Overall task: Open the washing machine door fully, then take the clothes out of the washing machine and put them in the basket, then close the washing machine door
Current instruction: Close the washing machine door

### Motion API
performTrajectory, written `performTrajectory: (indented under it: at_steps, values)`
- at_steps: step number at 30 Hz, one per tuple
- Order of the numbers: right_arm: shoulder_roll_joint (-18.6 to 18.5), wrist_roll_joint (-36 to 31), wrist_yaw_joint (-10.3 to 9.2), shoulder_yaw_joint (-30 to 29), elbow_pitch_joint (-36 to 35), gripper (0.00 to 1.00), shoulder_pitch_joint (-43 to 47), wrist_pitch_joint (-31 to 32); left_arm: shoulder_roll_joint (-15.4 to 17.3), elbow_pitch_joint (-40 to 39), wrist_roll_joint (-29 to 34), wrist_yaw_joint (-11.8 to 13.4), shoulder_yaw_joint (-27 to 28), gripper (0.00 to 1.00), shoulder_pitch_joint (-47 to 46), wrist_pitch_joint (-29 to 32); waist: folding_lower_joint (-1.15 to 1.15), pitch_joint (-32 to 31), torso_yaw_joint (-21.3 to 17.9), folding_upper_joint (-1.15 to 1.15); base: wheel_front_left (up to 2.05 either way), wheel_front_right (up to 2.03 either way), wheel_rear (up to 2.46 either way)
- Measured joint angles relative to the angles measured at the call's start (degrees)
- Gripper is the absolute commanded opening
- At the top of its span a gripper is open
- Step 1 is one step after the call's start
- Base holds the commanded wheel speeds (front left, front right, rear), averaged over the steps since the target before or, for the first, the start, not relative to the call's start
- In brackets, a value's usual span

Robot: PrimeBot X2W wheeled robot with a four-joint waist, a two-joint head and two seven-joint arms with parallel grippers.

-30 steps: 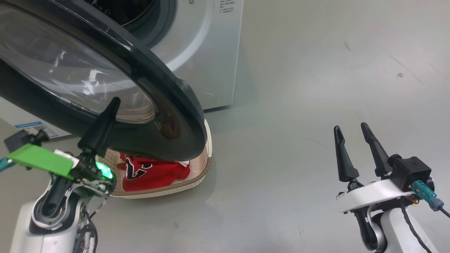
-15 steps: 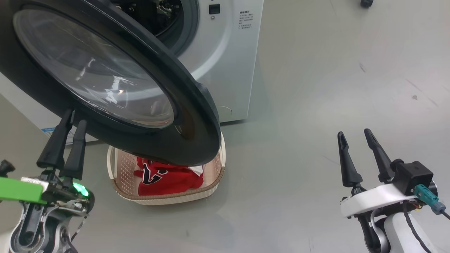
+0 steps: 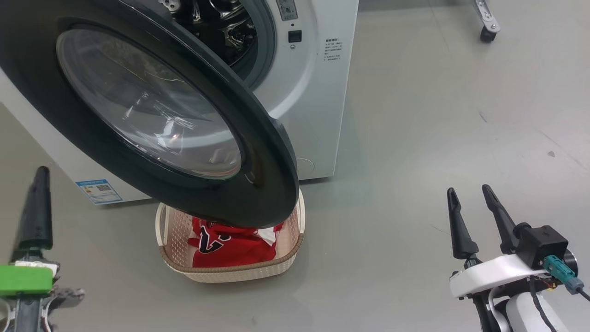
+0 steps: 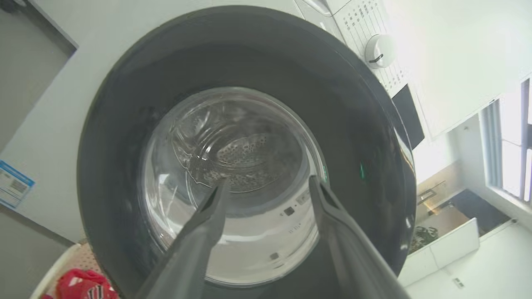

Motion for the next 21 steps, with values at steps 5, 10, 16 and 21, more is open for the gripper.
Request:
performTrajectory:
  at_steps: [5, 10, 16, 21]
  values:
    - [-0.11, -0.16, 0.00, 0.01, -0.31, 1.00, 0.00, -0.15, 6.98, -1.89, 18.27, -0.01, -2.57, 1.00, 2.61, -6.06, 0.00, -0.34, 0.16, 0.00, 0.00, 0.00, 0.00]
    - [-0.22, -0.26, 0.00, 0.11, -0.40, 1.00, 0.06, -0.15, 12.30, -1.33, 31.85, 0.08, -6.30, 1.00, 6.59, -11.45, 0.00, -0.96, 0.37, 0.00, 0.00, 0.00, 0.00]
    - [-0.54, -0.42, 0.00, 0.22, -0.49, 1.00, 0.57, -0.15, 10.56, -0.21, 43.83, 3.63, -10.99, 1.00, 9.03, -14.79, 0.00, -1.65, 0.43, 0.00, 0.00, 0.00, 0.00]
    - [-0.91, -0.76, 0.00, 0.30, -0.31, 1.00, 0.81, -0.15, 9.07, 1.67, 47.73, 6.27, -13.70, 1.00, 9.73, -16.57, 0.00, -2.14, 0.48, 0.00, 0.00, 0.00, 0.00]
